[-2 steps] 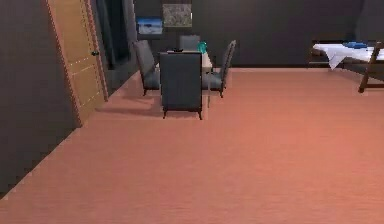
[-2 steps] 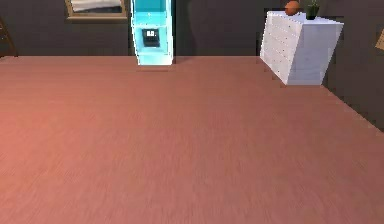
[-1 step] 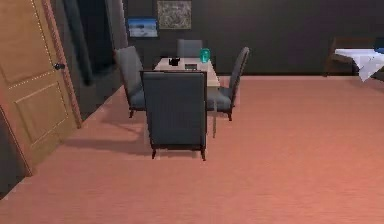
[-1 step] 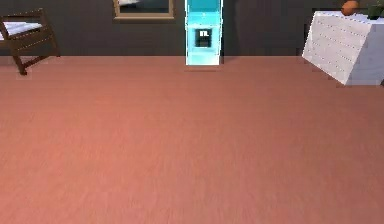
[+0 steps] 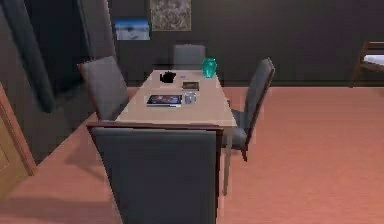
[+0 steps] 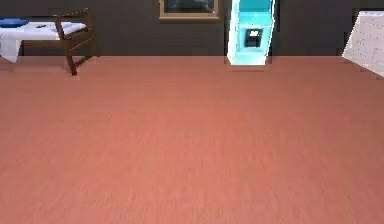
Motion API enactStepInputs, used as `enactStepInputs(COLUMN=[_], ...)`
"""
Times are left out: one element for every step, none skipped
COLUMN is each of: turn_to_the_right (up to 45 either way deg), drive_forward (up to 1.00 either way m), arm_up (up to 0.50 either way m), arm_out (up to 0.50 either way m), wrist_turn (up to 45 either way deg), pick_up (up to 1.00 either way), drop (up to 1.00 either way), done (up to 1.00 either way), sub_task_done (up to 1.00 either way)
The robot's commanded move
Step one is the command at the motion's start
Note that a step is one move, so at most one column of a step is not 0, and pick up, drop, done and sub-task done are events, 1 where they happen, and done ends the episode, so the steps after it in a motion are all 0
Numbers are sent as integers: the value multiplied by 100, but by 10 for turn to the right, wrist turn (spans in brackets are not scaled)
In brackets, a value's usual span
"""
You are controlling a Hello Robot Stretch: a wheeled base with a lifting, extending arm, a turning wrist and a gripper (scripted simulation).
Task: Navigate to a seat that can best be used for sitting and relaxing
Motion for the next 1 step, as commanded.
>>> enactStepInputs(turn_to_the_right=[0], drive_forward=[0], arm_up=[0], arm_out=[0], wrist_turn=[0], pick_up=[0], drop=[0], done=[100], sub_task_done=[0])
